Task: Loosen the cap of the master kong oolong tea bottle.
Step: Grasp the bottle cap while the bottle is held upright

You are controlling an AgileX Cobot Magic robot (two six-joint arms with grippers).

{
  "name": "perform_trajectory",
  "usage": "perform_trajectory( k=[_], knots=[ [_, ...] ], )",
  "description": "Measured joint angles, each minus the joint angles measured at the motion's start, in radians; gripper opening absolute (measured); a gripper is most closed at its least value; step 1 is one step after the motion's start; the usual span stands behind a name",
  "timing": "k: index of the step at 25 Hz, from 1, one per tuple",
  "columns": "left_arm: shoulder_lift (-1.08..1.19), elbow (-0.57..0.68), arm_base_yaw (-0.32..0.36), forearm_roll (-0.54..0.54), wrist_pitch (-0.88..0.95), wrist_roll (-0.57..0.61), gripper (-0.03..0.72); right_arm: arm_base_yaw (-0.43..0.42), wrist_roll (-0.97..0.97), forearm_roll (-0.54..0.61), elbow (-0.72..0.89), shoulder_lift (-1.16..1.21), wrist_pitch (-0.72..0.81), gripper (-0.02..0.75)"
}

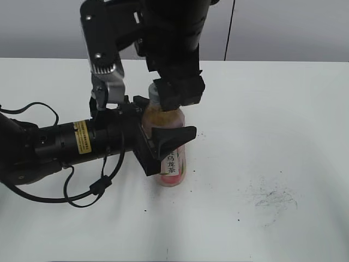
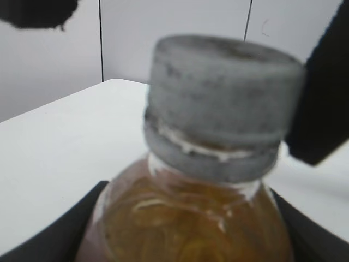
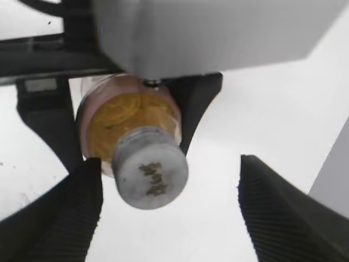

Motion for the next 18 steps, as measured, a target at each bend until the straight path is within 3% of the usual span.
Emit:
perform_trajectory(
  k=[9, 18],
  knots=[
    [0.0, 0.0, 0.0, 0.0, 0.0, 0.0, 0.445, 0.0, 0.592, 0.017, 0.0, 0.0, 0.0, 0.582],
    [0.0, 0.0, 0.0, 0.0, 0.0, 0.0, 0.445, 0.0, 0.998, 0.06, 0.0, 0.0, 0.02, 0.482]
  ],
)
